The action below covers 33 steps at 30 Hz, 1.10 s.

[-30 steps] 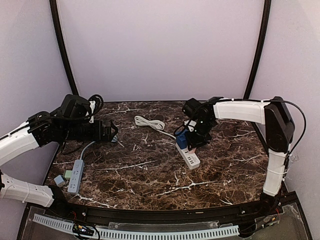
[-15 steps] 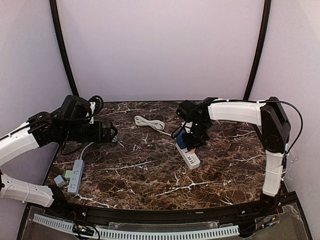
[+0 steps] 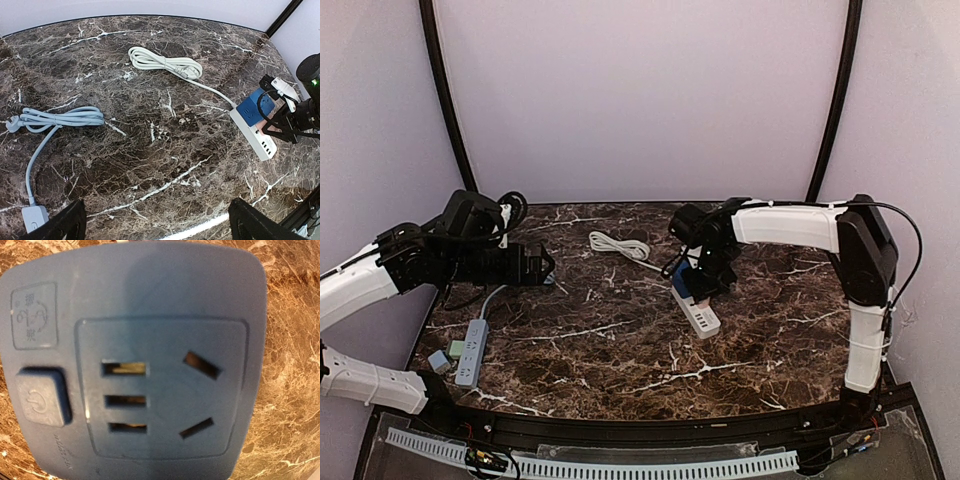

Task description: Insert the plug

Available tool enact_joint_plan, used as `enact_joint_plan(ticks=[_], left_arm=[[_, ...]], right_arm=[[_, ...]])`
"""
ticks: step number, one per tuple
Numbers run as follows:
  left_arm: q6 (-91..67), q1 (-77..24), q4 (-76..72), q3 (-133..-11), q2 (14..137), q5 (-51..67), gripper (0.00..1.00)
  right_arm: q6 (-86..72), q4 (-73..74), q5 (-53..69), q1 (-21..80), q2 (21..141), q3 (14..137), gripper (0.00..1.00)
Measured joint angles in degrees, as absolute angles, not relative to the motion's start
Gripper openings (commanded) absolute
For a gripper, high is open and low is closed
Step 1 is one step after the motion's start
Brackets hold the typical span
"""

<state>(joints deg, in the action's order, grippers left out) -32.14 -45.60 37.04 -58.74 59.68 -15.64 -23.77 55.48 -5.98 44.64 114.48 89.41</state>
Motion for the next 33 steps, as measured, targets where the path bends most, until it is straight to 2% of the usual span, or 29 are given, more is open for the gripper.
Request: enact_joint_plan(ticks=[15,22,33], left_arm=[[-32.2,-45.6,38.3,-59.5,60.9,-15.7,1.00],[-33.2,-45.6,41.4,-59.9,60.9,-17.1,1.00],[-41.8,-44.2,54.3,-59.3,61.0,-23.7,1.00]], right_arm=[[-24.0,53.5,-7.7,43.7,113.0,86.7,0.00],[-22.7,51.8,-8.0,37.2,111.2,84.0,0.00],[-21.1,48.6,-9.3,30.0,107.6,78.5,0.00]])
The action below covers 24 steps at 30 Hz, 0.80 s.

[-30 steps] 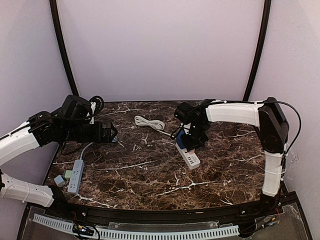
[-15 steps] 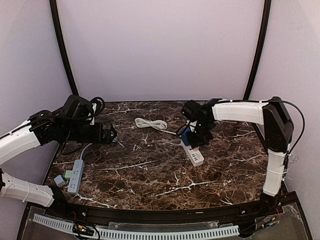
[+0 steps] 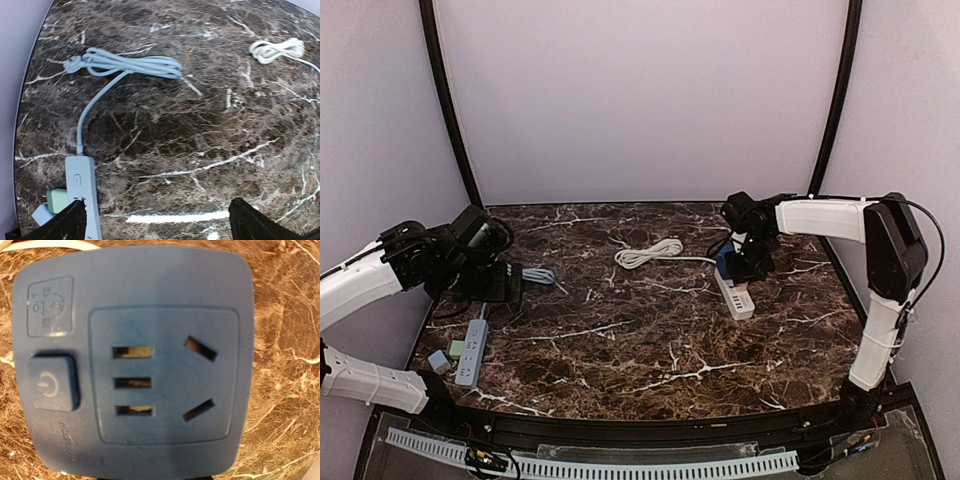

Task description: Insert the plug

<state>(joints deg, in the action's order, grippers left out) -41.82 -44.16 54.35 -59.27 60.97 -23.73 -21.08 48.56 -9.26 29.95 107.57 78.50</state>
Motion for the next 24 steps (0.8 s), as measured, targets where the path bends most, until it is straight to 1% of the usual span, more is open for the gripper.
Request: enact_joint_plan(ticks=[1,3,8,11,14,21,22,24], left_arm=[[-42.6,-42.9,55.6,-58.7,60.9,-23.9,1.00],[-43.5,-40.0,57.6,-57.8,60.9,-24.1,1.00],[-44.2,-33.4,61.3,-56.6,60.6,-24.0,1.00],[-43.9,-29.2,62.1,-56.1,60.7,-23.1,1.00],[-43.3,-24.8,62.5,-55.0,61.5,-21.4,1.00],[-40.4,-17.2,62.4,-52.8,67.1,-16.6,1.00],[-39.9,-16.4,62.3,-52.7,68.1,-16.0,1.00],[-38.9,-14.7,61.9,-52.5,70.3,-14.6,1.00]], right_arm=[[-21.0,48.1,-9.3,29.5,107.2,77.9,0.00],[-21.0,47.5,-9.3,28.7,106.6,77.1,0.11],[-20.6,46.7,-9.4,27.0,105.4,75.5,0.48],[-20.9,47.6,-10.9,26.1,105.6,74.2,0.65],[-21.3,48.4,-11.7,25.4,105.2,73.8,0.77],[-21.4,51.5,-12.1,25.2,103.2,72.5,0.96],[-21.4,51.9,-12.0,25.2,102.9,72.4,0.98],[-21.5,53.2,-11.7,25.2,102.4,72.3,0.99]])
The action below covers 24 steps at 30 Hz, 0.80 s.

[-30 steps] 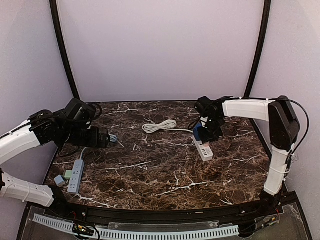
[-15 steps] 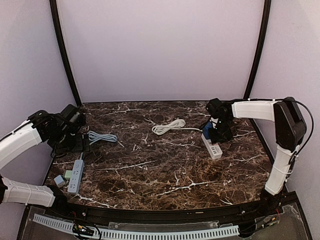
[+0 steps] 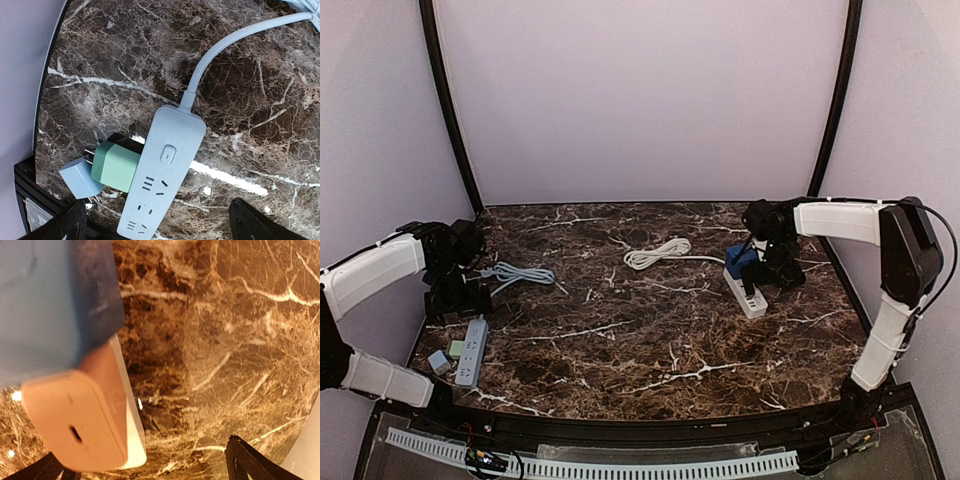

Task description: Insert the plug

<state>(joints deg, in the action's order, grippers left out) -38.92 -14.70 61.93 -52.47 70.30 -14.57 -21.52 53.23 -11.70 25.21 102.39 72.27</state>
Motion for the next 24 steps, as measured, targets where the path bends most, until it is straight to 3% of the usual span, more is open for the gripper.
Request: enact_joint_plan(ticks=[16,21,24], left_arm=[[-26.3,-3.3,56.2,-53.0,88.8,-2.3,0.77],[-24.4,-1.8,55.4,-54.1,93.2,-0.3,0.47],[-23.1,-1.8,55.3,-54.7,94.3,0.6,0.37]], right_arm=[[-21.5,60.9,-9.3,25.2,91.7,74.8,0.99],[-21.6,63.0,-9.1,25.2,89.7,76.2,0.99],[-21.6,63.8,-9.0,25.2,88.8,76.5,0.99]])
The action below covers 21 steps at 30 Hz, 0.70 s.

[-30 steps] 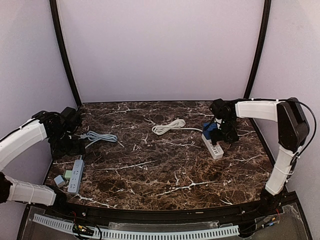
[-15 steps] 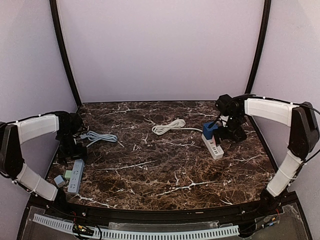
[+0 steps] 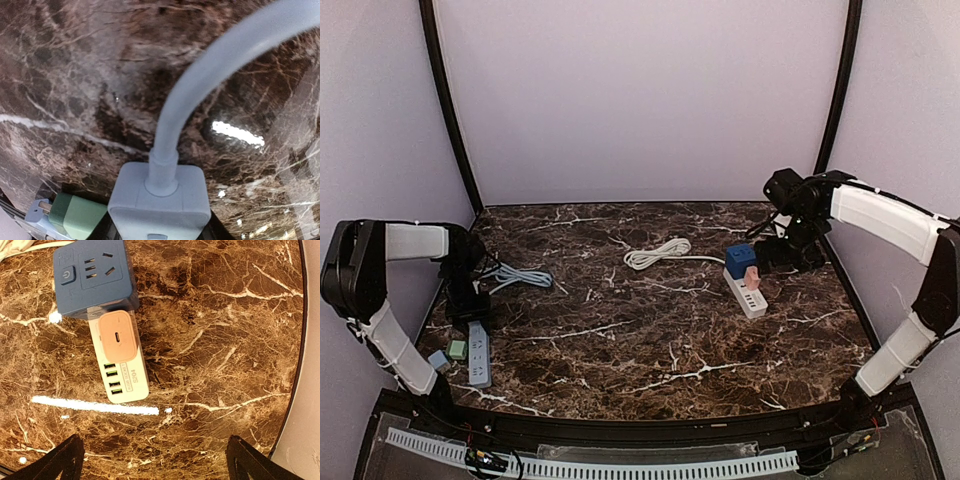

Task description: Insert the plug

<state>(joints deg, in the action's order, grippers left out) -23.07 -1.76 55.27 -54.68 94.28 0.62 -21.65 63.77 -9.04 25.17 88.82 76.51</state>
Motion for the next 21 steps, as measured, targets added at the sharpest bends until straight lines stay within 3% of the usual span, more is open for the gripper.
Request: enact_joint_plan(ticks=[4,10,21], left_arm=[[-23.1,-1.8,54.7,-54.8,94.3,1.3,0.29],[-25.1,-2.8,54.4,-55.0,94.3,2.5,0.29],[-34.2,-20.2,53.5,-69.9,105.9,6.1,0.29]], right_arm=[[-21.7,64.6,-9.0,25.2,88.1,76.7,0.99],[-21.7,65.7,-9.5,25.1,88.1,78.1,0.99],[-21.7,67.1,-11.2,24.7,88.0,80.2,0.99]])
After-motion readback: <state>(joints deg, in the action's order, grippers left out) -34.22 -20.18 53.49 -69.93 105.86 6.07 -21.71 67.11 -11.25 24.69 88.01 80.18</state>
